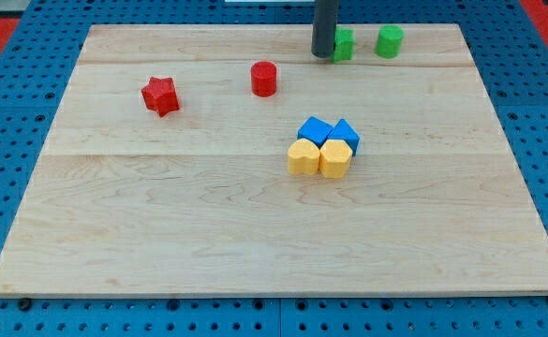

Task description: Point your arm at the top center of the board

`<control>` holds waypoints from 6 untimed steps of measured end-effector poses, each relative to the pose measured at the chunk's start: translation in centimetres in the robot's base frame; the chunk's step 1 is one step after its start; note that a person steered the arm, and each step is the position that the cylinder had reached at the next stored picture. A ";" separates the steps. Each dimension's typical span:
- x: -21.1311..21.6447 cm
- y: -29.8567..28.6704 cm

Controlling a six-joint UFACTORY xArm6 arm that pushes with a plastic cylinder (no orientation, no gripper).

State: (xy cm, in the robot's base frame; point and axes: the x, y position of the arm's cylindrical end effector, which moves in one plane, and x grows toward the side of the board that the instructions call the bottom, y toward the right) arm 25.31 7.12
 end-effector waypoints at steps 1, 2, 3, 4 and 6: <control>0.0 0.0; 0.0 -3.5; -0.1 -6.9; -1.6 -8.0; -3.3 -8.0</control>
